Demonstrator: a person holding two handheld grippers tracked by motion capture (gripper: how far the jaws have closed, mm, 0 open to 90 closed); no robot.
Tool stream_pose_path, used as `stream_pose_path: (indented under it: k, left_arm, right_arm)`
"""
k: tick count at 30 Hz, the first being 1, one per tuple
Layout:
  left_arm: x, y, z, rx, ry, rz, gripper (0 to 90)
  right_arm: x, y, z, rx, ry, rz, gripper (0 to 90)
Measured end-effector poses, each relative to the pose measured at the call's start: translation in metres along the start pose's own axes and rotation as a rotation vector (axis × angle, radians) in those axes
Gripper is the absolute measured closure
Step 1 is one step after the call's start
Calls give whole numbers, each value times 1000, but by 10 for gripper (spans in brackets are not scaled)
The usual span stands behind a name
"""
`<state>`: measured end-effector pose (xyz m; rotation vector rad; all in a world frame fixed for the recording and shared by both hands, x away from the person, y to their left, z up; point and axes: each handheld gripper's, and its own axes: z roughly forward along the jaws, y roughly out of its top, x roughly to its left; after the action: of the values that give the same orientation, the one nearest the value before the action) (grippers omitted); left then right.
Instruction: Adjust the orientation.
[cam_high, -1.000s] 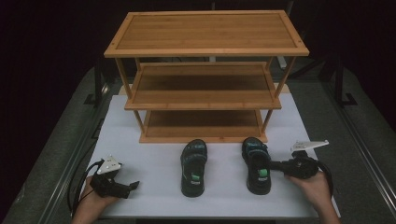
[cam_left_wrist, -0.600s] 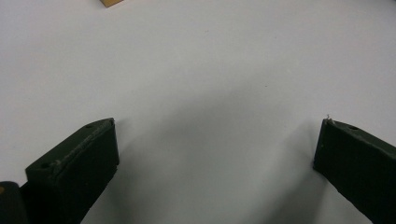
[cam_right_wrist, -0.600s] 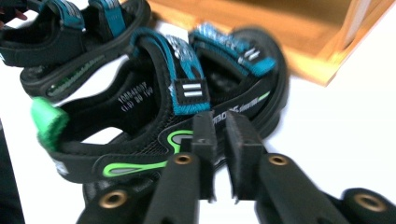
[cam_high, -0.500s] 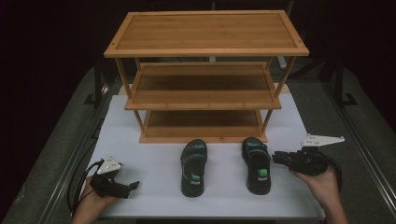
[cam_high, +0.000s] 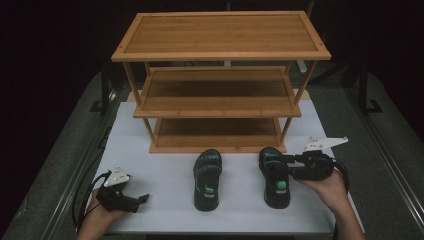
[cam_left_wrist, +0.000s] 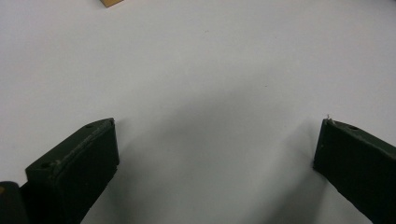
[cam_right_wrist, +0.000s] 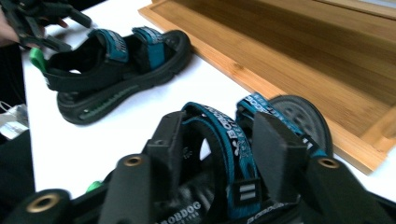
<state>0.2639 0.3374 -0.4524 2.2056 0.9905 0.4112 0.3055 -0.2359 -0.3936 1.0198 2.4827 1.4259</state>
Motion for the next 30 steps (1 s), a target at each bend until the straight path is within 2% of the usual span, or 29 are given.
stream_pose_path:
  k: [2, 7, 8, 9, 10, 11, 18, 23, 26, 30]
  left_arm:
    - [0, 0, 0, 2, 0, 0, 0]
    - [0, 0, 0, 0, 0, 0, 0]
    - [0, 0, 0, 0, 0, 0, 0]
    - [0, 0, 0, 0, 0, 0, 0]
    - [0, 0, 0, 0, 0, -1, 0]
    - [0, 0, 0, 0, 0, 0, 0]
    - [0, 0, 0, 0, 0, 0, 0]
    - [0, 0, 0, 0, 0, 0, 0]
    - [0, 0, 0, 1, 0, 1, 0]
    - [0, 0, 0, -1, 0, 0, 0]
  right_arm:
    - [-2, -1, 3, 15, -6, -7, 521]
    - [-5, -1, 16, 40, 17, -14, 585]
    - [-5, -1, 16, 40, 17, -14, 585]
    - [-5, -1, 16, 39, 16, -19, 635]
    - [-5, -1, 16, 39, 16, -19, 635]
    - [-5, -2, 15, 40, 15, -24, 672]
    - [-4, -2, 10, 23, 10, -36, 680]
    - [3, 4, 11, 16, 15, -46, 681]
    - [16, 15, 17, 2, 50, -72, 681]
    - [24, 24, 27, 10, 76, -90, 681]
